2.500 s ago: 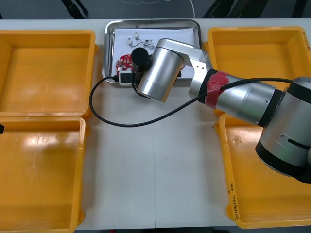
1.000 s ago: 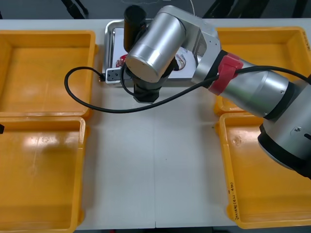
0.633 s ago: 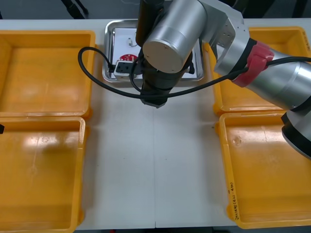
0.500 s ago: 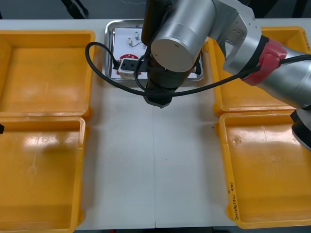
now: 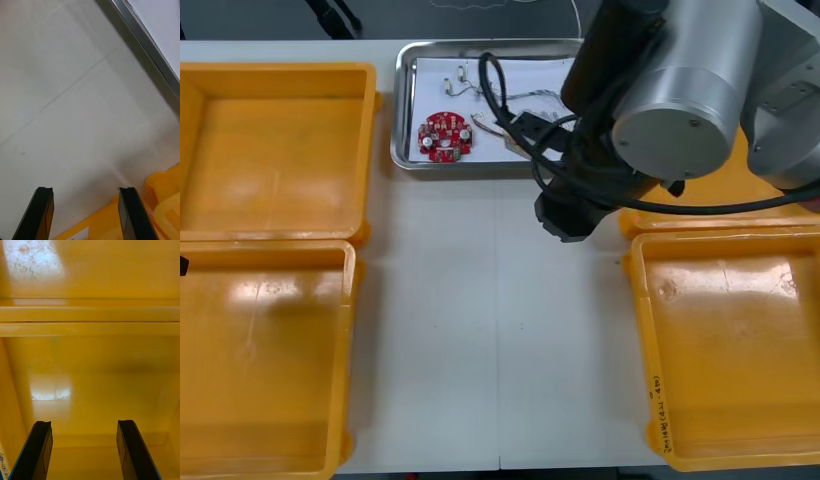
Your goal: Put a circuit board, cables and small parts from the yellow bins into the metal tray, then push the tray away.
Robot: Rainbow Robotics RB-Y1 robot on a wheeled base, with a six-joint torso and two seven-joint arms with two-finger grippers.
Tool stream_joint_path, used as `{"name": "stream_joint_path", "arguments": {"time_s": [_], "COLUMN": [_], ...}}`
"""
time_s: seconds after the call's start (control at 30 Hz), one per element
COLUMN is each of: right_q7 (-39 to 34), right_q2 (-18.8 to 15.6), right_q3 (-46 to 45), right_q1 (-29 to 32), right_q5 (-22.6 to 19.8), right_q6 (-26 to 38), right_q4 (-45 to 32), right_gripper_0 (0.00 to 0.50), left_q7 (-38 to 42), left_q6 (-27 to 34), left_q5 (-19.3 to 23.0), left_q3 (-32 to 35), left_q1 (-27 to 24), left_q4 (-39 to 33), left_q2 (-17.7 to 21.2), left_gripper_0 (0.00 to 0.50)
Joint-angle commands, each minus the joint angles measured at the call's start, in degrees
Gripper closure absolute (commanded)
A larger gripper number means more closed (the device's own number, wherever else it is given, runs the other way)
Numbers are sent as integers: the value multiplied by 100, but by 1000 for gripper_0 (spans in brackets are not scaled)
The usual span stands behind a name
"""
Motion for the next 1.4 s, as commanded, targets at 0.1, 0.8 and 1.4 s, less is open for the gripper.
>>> {"name": "stream_joint_path", "arguments": {"time_s": [0.1, 0.8, 1.4], "right_q7": [-328, -1076, -1295], "right_q2": [-525, -587, 72], "right_q3": [-673, -2905, -4109], "right_q1": [689, 2517, 3791], "right_q5": [2, 380, 1232], "right_q6": [81, 1382, 1404], "right_q4": [-367, -947, -1562], "right_gripper_0": [0, 0, 0], "left_q7": [-352, -352, -352], "left_q6": [37, 37, 37], "left_q5": [-20, -20, -20], "left_q3": [168, 168, 168], "left_q1": [64, 64, 64], "left_q4": [-159, -159, -159], "left_q2": [211, 211, 211], "left_gripper_0": [0, 0, 0]}}
